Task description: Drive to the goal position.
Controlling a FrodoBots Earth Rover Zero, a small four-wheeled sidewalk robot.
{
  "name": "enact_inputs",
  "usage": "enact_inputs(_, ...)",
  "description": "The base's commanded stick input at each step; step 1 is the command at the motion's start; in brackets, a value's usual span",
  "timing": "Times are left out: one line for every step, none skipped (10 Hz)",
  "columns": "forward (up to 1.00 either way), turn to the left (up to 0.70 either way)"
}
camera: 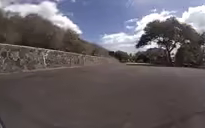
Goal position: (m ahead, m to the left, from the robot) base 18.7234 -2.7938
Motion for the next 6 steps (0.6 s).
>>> enact_inputs(0.85, 0.01)
enact_inputs(0.85, 0.01)
enact_inputs(0.85, 0.01)
enact_inputs(0.85, 0.01)
enact_inputs(0.85, 0.01)
enact_inputs(0.85, 0.01)
